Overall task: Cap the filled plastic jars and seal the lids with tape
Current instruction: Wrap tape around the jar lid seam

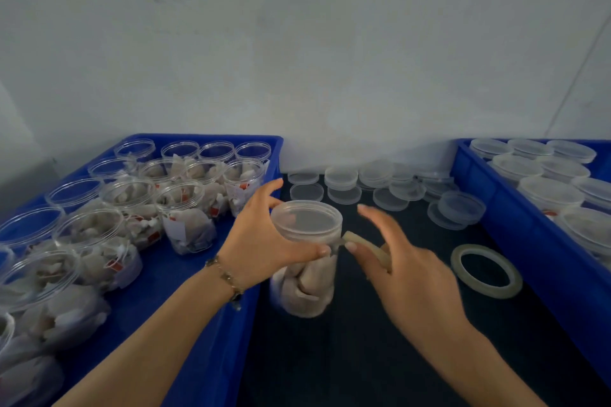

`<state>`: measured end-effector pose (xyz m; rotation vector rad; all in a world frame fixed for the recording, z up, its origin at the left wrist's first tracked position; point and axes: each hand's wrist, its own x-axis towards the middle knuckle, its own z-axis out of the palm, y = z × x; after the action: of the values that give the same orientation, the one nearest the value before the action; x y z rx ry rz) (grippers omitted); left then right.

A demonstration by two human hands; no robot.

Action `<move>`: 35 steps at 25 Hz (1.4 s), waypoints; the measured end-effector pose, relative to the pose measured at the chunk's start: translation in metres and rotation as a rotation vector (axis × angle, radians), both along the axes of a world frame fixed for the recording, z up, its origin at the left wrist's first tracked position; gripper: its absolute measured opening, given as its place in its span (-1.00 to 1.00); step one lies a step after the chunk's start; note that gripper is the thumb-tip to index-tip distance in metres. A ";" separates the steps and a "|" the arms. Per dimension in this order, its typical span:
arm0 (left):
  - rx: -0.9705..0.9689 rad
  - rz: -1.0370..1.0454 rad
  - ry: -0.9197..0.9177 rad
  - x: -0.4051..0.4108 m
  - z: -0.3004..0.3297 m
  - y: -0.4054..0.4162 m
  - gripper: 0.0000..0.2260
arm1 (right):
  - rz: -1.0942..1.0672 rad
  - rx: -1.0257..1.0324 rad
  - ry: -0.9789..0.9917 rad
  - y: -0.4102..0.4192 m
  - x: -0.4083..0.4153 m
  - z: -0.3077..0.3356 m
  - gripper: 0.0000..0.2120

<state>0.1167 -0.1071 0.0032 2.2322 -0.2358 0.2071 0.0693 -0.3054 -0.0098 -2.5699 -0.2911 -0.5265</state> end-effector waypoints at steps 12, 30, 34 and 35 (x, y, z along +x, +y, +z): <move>-0.711 -0.130 0.128 -0.018 0.022 -0.001 -0.18 | 0.001 -0.153 -0.260 0.011 -0.018 0.062 -0.70; -0.940 -0.278 0.366 -0.020 0.018 0.000 -0.62 | -0.082 -0.427 0.038 0.024 0.022 0.050 -0.54; -0.924 -0.296 0.353 -0.023 0.018 -0.003 -0.62 | -0.087 -0.338 0.040 0.027 0.021 0.052 -0.60; -0.877 -0.266 0.338 -0.023 0.016 -0.002 -0.63 | -0.098 -0.308 0.050 0.026 0.021 0.052 -0.61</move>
<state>0.0942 -0.1094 0.0196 1.3178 -0.2004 -0.1881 0.0906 -0.2792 0.0424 -2.9038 -0.2453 -0.4836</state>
